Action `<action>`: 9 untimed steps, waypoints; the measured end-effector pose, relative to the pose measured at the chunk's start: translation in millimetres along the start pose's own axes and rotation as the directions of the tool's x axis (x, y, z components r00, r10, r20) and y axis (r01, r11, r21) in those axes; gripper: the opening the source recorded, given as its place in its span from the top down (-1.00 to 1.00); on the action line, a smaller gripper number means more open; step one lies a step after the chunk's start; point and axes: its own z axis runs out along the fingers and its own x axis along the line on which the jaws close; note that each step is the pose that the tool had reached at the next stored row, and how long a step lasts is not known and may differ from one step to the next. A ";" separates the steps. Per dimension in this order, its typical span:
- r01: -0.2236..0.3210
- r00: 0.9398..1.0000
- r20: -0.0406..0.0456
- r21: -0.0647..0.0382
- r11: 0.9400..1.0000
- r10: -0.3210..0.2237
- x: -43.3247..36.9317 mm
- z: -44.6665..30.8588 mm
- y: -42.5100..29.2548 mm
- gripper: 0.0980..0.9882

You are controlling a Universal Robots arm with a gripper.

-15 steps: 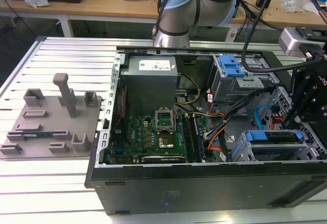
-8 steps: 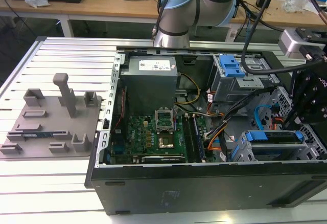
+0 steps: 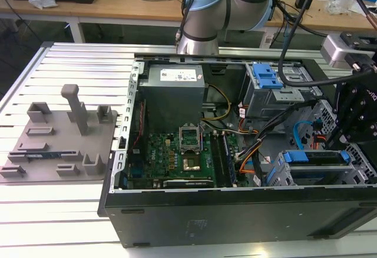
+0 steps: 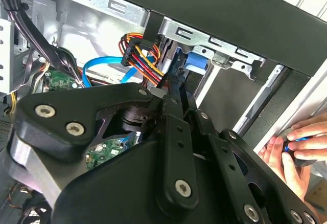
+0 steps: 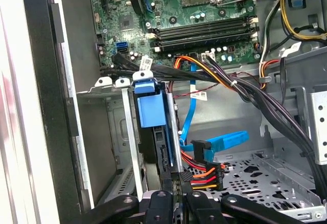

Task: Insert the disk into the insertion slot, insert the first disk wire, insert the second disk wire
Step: 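Insert the first disk wire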

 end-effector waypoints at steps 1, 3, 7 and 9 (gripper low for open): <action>0.000 1.000 0.000 0.000 1.000 0.000 0.0 0.0 0.0 0.84; 0.000 1.000 0.000 0.000 1.000 0.000 0.0 0.0 0.1 0.84; 0.000 1.000 0.000 0.000 1.000 0.000 0.6 0.5 0.0 0.84; 0.000 1.000 0.000 0.000 1.000 0.000 0.6 1.0 0.0 0.84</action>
